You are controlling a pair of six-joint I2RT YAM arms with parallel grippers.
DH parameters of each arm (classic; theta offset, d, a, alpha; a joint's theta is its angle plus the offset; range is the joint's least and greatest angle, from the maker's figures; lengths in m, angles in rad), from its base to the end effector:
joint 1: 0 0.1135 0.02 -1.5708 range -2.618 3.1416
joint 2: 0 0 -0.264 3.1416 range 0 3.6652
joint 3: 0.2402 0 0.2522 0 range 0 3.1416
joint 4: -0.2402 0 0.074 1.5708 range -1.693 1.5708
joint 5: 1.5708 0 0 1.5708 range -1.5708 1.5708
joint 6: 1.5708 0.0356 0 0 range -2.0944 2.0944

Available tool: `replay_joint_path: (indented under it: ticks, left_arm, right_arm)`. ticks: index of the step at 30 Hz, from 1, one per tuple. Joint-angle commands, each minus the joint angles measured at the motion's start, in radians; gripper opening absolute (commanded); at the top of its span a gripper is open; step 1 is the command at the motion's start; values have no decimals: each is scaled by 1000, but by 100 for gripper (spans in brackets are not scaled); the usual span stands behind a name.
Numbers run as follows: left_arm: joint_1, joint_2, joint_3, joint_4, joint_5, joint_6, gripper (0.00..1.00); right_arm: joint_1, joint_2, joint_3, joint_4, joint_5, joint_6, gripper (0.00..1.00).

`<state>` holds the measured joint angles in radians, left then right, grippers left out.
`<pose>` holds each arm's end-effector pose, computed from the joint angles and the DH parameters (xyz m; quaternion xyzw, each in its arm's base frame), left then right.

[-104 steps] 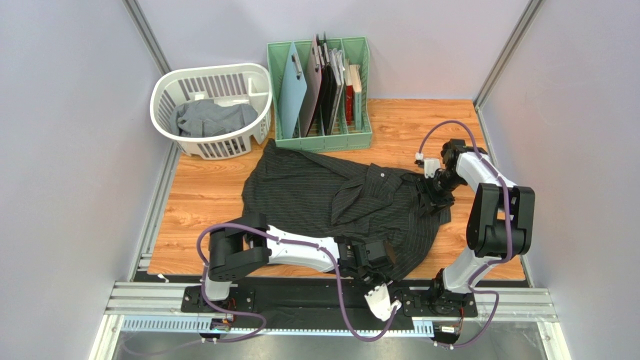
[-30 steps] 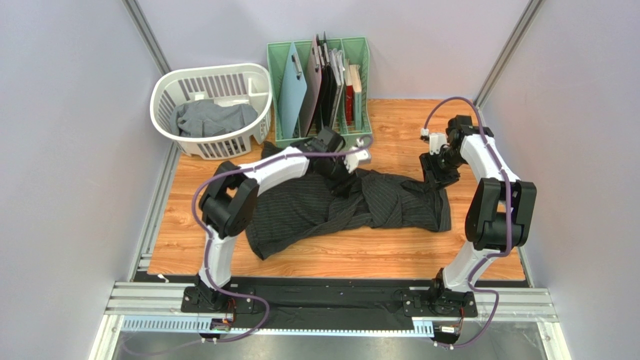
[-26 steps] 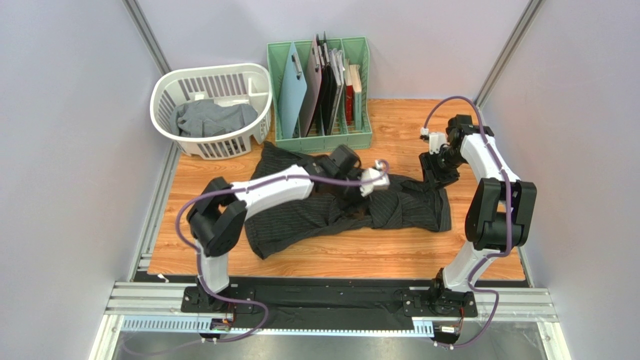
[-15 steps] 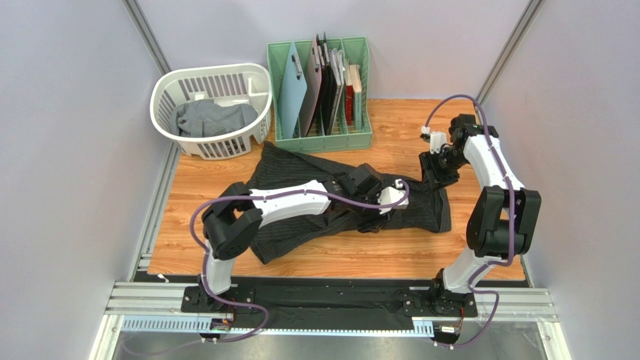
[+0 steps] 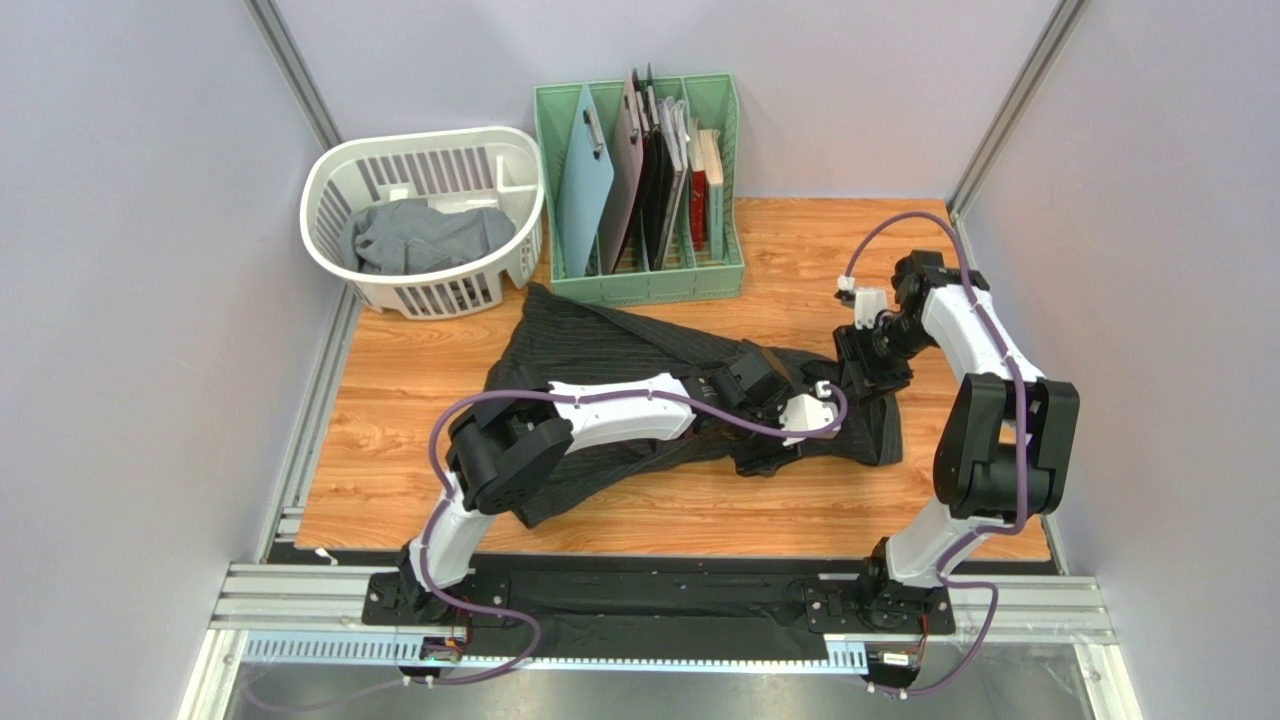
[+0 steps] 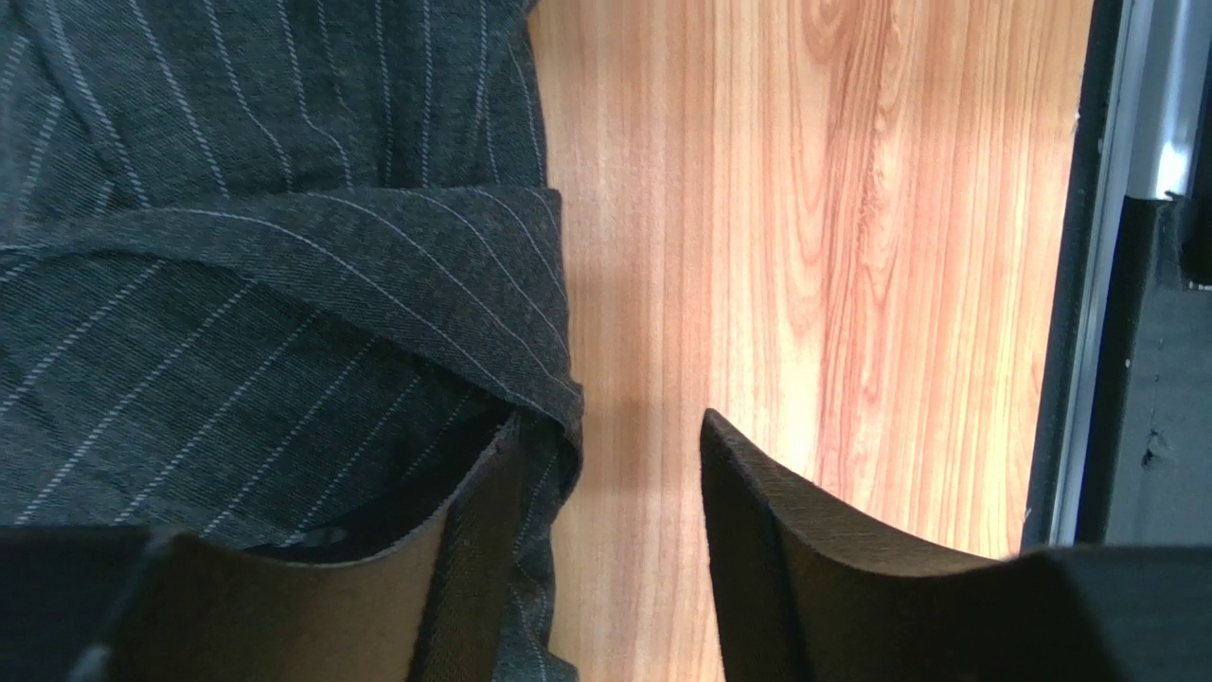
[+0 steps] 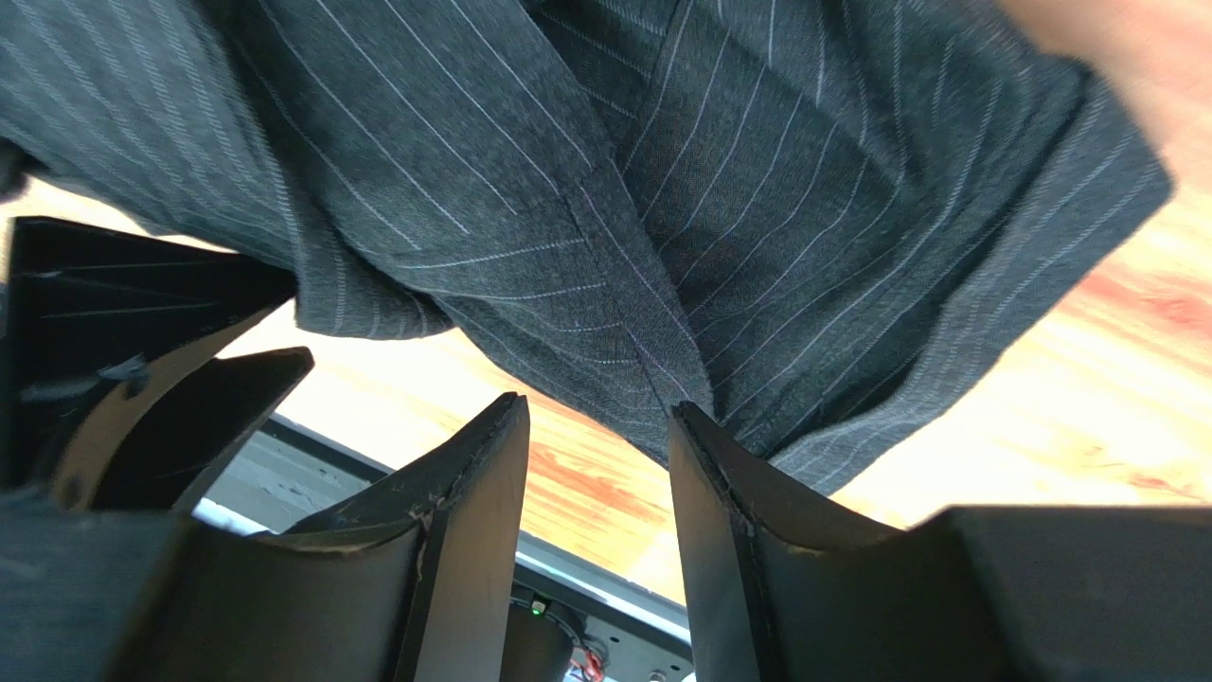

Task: Fold and stack the long sleeve shirts
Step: Flatten the shirt out

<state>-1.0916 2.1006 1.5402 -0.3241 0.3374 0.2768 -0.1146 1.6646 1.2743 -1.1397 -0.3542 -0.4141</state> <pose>0.2021 -0.4145 0.1787 0.6305 0.6837 -0.2766 0.2419 0.2979 -0.0219 0.2313 -0.1504 0.9726 0.1648 0.0654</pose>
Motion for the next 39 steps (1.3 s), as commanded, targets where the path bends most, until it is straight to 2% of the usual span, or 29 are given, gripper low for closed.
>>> replay_joint_path:
  ticks: [1, 3, 4, 6, 8, 9, 13, 16, 22, 26, 33, 39]
  left_arm:
    - [-4, -4, 32, 40, 5, 28, 48]
    - [-4, 13, 47, 24, -6, 32, 40]
    - [-4, 18, 54, 16, -9, 33, 30]
    - [-4, 12, 57, -3, 2, 41, 23]
    - [-4, -20, 46, -10, 18, 53, 5]
    - [-4, -37, 28, -9, 25, 58, 0]
    - [-4, -125, 17, -58, 81, 73, 0]
    - [-7, -221, 47, -148, 176, 76, 0]
    - [-25, -388, 149, -397, 311, 111, 0]
    - [-39, -459, 208, -571, 310, 137, 0]
    - [-15, -563, 232, -653, 249, 148, 0]
    - [154, -585, 239, -621, 279, 56, 0]
  right_arm:
    - [-3, 6, -24, 61, 11, 17, 45]
    - [-3, 7, -33, 74, 17, 18, 45]
    - [-3, 7, -35, 77, 23, 17, 45]
    - [-3, 14, -46, 92, 41, 11, 45]
    - [-5, 32, -53, 113, 64, 9, 44]
    - [-5, 40, -62, 119, 75, 8, 44]
    - [-8, 75, -75, 156, 90, 12, 43]
    - [-10, 101, -72, 178, 109, 17, 43]
    - [-10, 158, -49, 208, 136, 17, 42]
    - [-8, 182, -41, 231, 141, 24, 42]
    - [-8, 205, -18, 239, 133, 37, 41]
    - [0, 220, 42, 230, 127, 52, 41]
